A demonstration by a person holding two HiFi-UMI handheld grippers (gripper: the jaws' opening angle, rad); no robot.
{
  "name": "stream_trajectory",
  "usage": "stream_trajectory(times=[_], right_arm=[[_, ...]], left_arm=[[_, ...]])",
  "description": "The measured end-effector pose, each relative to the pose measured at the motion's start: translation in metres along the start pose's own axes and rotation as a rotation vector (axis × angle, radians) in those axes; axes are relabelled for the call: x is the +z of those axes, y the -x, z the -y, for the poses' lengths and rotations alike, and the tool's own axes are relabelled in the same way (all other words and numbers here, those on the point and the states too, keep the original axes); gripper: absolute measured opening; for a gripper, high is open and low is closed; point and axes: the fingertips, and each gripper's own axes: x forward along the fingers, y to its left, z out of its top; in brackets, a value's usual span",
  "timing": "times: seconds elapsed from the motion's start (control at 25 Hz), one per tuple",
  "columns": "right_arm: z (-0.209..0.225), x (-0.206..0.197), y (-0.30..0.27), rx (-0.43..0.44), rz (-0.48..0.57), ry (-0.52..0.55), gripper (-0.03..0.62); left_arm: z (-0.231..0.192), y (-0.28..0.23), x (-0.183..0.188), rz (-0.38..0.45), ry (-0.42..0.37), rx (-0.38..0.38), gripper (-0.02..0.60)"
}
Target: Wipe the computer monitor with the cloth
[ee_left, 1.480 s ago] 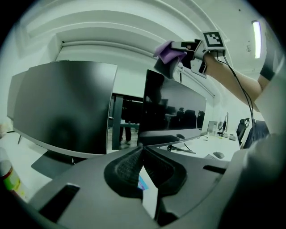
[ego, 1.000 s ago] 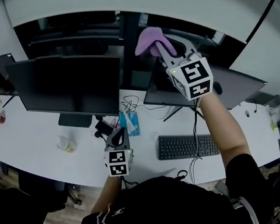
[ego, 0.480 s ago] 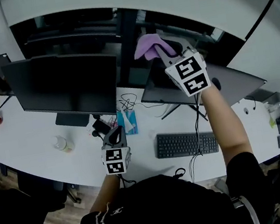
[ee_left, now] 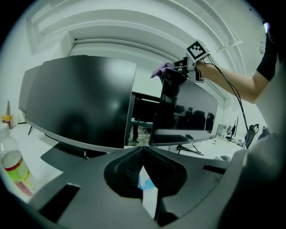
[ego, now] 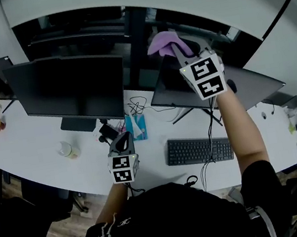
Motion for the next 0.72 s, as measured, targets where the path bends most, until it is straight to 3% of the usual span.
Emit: stream_trajectory(times=[0.72], right_arm=[[0.015,-0.012,0.019,-0.076,0.019,0.039,0.071]], left_arm=[[0.017,0.006,0.004,-0.004,-0.034,0.010,0.014]])
